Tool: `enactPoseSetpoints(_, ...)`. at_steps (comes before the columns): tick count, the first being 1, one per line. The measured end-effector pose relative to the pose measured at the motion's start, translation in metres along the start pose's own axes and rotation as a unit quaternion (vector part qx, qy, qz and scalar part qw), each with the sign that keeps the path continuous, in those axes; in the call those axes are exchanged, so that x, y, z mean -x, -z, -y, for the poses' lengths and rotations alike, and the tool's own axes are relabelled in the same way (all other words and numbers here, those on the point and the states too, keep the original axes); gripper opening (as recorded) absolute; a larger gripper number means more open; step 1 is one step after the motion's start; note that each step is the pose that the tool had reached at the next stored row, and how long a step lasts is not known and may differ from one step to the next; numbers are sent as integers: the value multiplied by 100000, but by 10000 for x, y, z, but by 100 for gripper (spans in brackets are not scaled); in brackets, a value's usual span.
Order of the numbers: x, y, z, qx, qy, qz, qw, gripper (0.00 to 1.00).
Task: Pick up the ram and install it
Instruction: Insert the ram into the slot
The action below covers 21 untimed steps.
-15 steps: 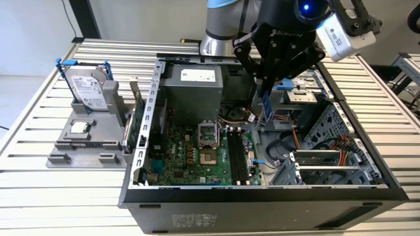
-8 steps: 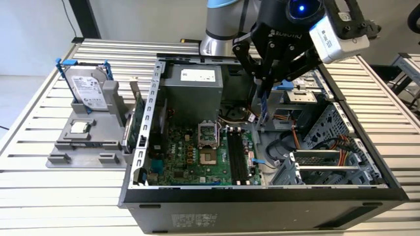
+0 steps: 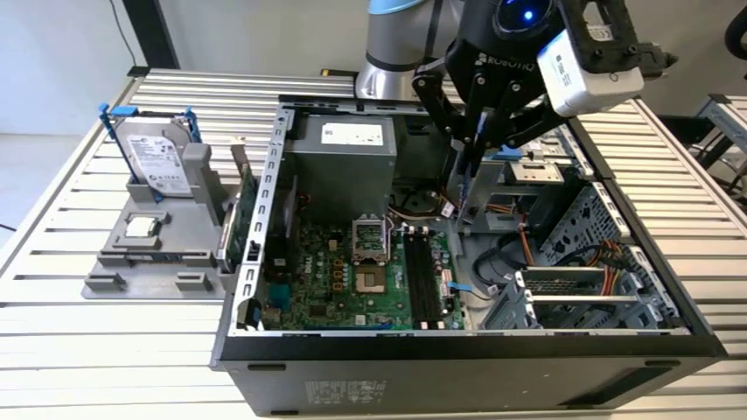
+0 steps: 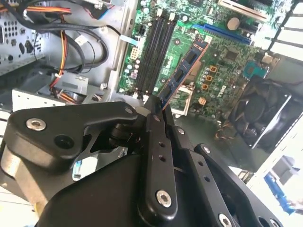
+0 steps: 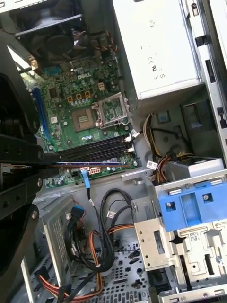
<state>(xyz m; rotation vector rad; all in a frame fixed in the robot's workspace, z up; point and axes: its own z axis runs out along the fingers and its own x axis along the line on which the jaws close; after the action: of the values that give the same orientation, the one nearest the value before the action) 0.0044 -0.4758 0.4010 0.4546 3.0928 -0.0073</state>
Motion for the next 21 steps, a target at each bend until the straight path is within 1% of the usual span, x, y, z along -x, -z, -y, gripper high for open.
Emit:
enactPoseSetpoints(2, 0, -2, 0, -21, -1403, -3, 99990, 0)
enactPoseSetpoints(4, 0, -4, 0, -45, -2778, -4, 99961, 0)
enactPoseSetpoints(7, 0, -7, 0, -75, -4796, -10, 99885, 0)
enactPoseSetpoints(10, 0, -8, 0, -100, -6513, -14, 99788, 0)
enactPoseSetpoints(11, 0, -8, 0, -104, -6684, -15, 99776, 0)
enactPoseSetpoints(16, 0, -17, -5, -86, -6533, -16, 99786, 0)
enactPoseSetpoints(18, 3, -40, -8, -86, -5828, -16, 99830, 0)
enactPoseSetpoints(21, 11, -65, -11, -63, -3776, -9, 99929, 0)
